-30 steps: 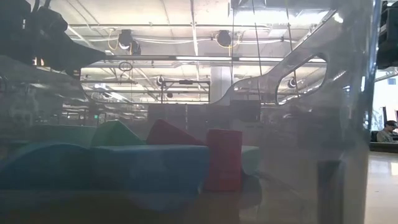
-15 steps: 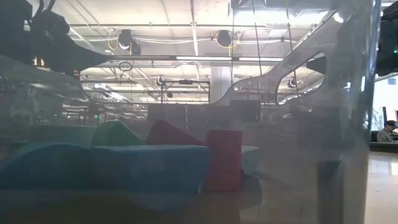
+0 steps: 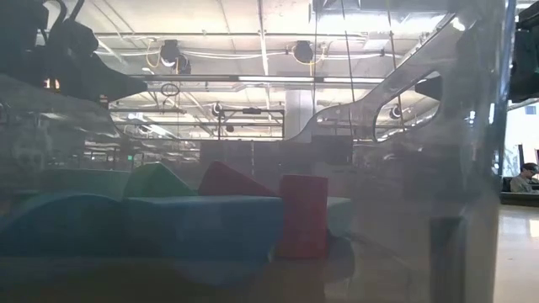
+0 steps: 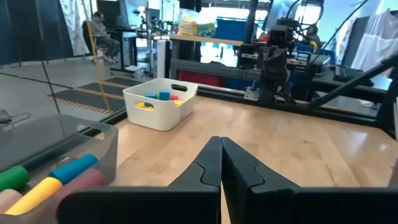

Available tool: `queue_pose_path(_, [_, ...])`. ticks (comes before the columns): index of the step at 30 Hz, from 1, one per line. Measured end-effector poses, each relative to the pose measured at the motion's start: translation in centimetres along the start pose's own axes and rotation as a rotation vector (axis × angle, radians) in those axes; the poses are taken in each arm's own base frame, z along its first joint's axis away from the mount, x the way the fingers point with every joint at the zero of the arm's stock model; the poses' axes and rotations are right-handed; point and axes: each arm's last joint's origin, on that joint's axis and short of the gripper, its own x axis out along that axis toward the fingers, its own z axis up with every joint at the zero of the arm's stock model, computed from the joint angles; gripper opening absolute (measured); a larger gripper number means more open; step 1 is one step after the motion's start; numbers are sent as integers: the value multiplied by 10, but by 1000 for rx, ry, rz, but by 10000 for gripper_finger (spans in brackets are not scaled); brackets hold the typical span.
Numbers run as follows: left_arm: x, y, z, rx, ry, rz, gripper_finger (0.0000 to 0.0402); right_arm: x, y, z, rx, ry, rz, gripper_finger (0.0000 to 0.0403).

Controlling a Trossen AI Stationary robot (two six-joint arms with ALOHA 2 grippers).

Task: Sort blocks by size
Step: Return to Home Position

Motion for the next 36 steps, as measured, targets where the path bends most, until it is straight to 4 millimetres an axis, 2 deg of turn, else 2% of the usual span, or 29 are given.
queue_pose_path(9, [0,-1,0,-1,3,-20,4,0,0,0,-10,0,-3,0])
queue_pose_path(18, [-1,-6,-2,-27,41,-216,4,0,0,0,-10,0,-3,0])
queue_pose_path(36, [-1,-6,-1,-27,30,-220,4,0,0,0,-10,0,-3,0])
